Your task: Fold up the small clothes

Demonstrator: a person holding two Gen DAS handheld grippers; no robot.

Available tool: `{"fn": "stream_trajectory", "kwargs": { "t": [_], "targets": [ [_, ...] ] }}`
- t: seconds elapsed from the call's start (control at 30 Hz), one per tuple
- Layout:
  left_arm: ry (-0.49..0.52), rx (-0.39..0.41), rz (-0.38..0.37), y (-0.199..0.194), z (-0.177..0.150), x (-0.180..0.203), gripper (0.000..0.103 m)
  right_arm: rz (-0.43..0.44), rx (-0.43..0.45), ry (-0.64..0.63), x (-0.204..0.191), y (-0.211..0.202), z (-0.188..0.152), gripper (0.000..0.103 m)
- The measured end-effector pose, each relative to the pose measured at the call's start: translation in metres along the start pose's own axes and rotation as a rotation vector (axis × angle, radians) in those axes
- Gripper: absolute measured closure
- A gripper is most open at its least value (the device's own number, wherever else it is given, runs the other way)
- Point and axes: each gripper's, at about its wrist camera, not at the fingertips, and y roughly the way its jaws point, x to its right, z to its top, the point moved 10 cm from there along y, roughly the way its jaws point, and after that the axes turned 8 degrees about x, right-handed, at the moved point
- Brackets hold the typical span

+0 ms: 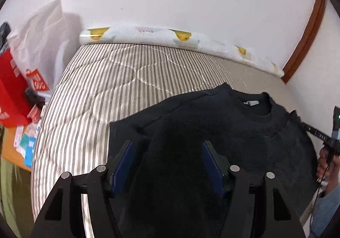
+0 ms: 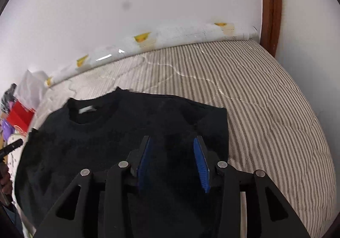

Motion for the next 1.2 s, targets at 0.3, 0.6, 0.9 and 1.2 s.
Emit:
{"fn": "stream_trajectory", "kwargs": {
  "t": [0.3, 0.6, 0.9, 1.2],
  "targets": [
    [0.072, -0.058, 0.038, 0.033, -0.006, -0.002, 0.047, -0.029, -0.058, -0.039, 0.005, 0.035, 0.000, 0.060],
    [0.099, -0.005, 0.090, 0.035, 0.009, -0.002, 0.096, 0.005, -0.008, -0.062, 0.002, 0.034, 0.011, 0.084],
    [0.036, -0.024, 0.079, 0.053, 0.014, -0.005, 0.096, 0.022, 0.039, 0.066, 0.033, 0.045, 0.021, 0.085],
    [-0.016, -0.060, 0.075, 0.054, 0.007, -0.011, 0.086, 0.009, 0.000, 0.077, 0.036, 0.047, 0.011, 0.077]
  ]
}}
